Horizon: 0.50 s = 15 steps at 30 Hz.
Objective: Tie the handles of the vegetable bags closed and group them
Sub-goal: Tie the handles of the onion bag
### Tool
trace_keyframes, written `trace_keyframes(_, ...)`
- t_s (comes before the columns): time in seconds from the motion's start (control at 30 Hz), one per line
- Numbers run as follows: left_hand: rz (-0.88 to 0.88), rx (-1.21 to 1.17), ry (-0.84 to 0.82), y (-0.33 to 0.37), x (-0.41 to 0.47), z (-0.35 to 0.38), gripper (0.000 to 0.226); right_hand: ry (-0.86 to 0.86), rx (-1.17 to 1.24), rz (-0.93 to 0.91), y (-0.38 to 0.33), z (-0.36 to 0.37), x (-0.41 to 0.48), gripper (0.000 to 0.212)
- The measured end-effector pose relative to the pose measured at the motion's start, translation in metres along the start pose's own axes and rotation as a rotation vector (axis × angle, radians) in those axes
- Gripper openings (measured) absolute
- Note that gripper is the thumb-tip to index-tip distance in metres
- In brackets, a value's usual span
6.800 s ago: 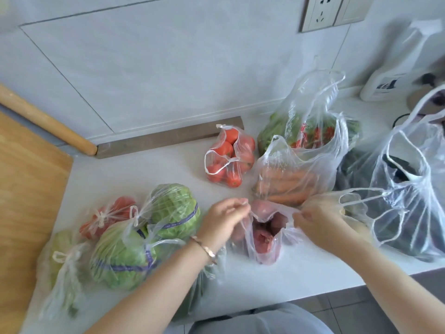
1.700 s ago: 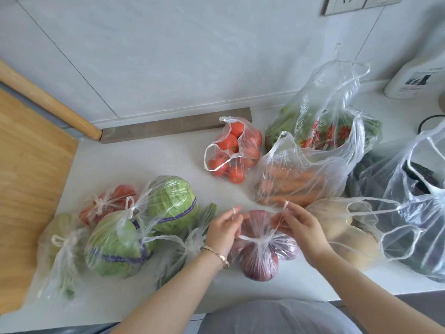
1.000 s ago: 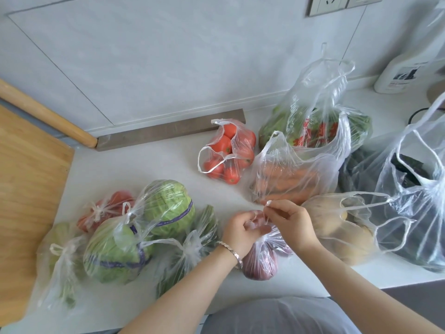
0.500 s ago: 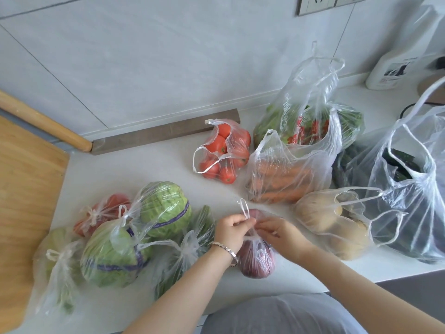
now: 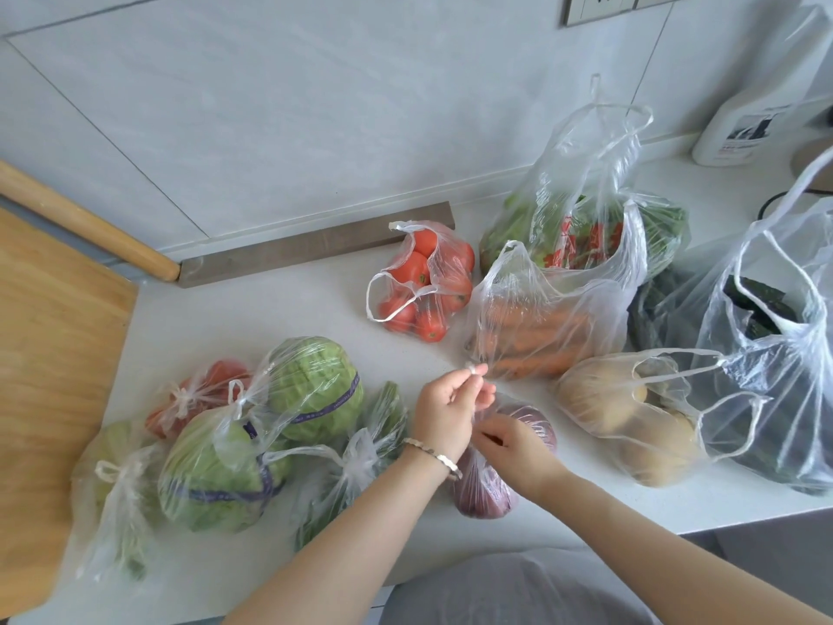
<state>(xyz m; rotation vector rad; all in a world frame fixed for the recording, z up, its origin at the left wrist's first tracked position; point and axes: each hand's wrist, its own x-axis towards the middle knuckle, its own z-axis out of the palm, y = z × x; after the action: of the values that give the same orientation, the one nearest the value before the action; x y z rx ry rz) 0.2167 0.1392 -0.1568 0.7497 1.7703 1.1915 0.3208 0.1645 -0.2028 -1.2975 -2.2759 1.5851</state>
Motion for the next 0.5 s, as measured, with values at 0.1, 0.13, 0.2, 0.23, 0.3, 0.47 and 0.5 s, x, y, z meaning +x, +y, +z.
trace_keyframes(0.1,-0.146,-0.153,-0.109,0.002,0.007,0.002,0.028,-0.004,-0.026,-0.032,0.002,-0.003,-0.005,0.047)
trace_keyframes(0.13,-0.176,-0.151,-0.162,0.003,0.007,0.003,0.028,0.01,-0.011,-0.017,0.001,-0.001,-0.005,0.048)
trace_keyframes(0.2,-0.158,0.007,-0.223,0.0,0.005,0.002,0.028,0.048,0.061,0.03,-0.001,0.003,-0.004,0.048)
trace_keyframes(0.23,-0.112,0.134,-0.218,-0.002,0.004,-0.001,0.026,0.07,0.124,0.061,-0.002,0.004,-0.003,0.047)
trace_keyframes(0.3,-0.04,0.332,-0.181,-0.01,0.003,-0.009,0.018,0.108,0.235,0.132,-0.003,0.003,-0.002,0.04)
trace_keyframes(0.47,0.114,0.397,-0.126,-0.025,-0.012,-0.025,0.028,0.085,0.367,0.262,-0.002,-0.005,-0.001,0.032)
trace_keyframes(0.5,0.145,0.421,-0.11,-0.028,-0.014,-0.027,0.027,0.08,0.383,0.265,-0.002,-0.005,-0.001,0.033)
